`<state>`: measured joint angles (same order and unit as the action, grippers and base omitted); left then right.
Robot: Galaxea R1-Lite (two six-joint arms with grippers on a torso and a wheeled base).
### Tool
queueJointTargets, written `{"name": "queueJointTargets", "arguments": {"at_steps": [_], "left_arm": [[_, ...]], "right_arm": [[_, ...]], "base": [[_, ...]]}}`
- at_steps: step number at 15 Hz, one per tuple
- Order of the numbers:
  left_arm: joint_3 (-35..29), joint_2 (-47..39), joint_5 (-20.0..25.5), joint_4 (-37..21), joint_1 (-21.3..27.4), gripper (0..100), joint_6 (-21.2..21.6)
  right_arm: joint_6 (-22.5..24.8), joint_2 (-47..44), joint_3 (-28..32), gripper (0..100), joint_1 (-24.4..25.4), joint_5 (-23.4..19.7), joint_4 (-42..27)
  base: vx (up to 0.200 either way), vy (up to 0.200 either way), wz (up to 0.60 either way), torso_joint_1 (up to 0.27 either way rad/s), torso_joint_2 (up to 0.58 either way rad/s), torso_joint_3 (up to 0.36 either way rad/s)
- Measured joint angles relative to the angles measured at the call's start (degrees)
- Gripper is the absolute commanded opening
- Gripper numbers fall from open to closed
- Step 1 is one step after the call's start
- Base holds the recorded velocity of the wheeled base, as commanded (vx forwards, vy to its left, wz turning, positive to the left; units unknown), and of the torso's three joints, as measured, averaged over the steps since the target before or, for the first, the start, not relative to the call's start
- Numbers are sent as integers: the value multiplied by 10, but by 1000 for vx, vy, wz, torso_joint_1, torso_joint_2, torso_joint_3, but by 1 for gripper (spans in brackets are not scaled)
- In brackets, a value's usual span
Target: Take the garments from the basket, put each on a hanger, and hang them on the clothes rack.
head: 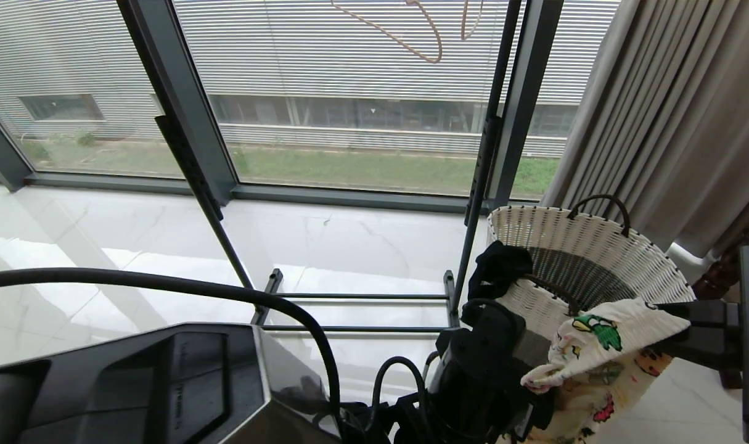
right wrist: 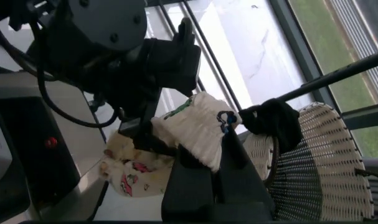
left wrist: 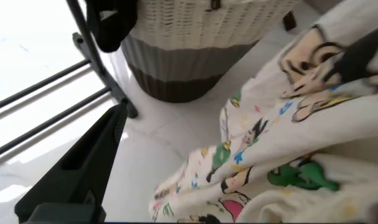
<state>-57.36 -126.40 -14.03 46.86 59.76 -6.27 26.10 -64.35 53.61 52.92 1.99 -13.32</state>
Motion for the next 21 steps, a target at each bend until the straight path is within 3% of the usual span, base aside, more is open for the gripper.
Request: {"name": "queueJointTargets", "arguments": {"at_steps": [3,5,9,12,13,15,19,21], "left_arm": [[66,-20,-18,10,-15,100,-1],[135,-8,-20,49,-19,100,0],[295,59,-29,131,-30,100,5],[352,116,-49,167,-38,100,9],[360,132,-63,169,-40,0,21],[379,160,-70,171,-48,0,47],[392,200,-71,172,-58,0,54],[395,222,-71,183,-60,0,88]], "right_arm": [[0,5,-4,0,-21,0,0],[0,7,-17,0,-41,-1,1],[-1,8,-53,0,-60,-3,6],[0,9,-73,0,-61,-3,6],[0,10,-78,0,-61,-3,6],[0,10,-84,0,-61,-4,6],[-1,11,-93,0,-61,-4,6],[-4,10,-97,0,-67,-4,6]], "base": [[0,0,0,0,0,0],[0,0,0,0,0,0],[0,0,0,0,0,0],[0,0,0,0,0,0],[0,0,0,0,0,0],[0,0,0,0,0,0],[0,0,0,0,0,0],[0,0,0,0,0,0]]}}
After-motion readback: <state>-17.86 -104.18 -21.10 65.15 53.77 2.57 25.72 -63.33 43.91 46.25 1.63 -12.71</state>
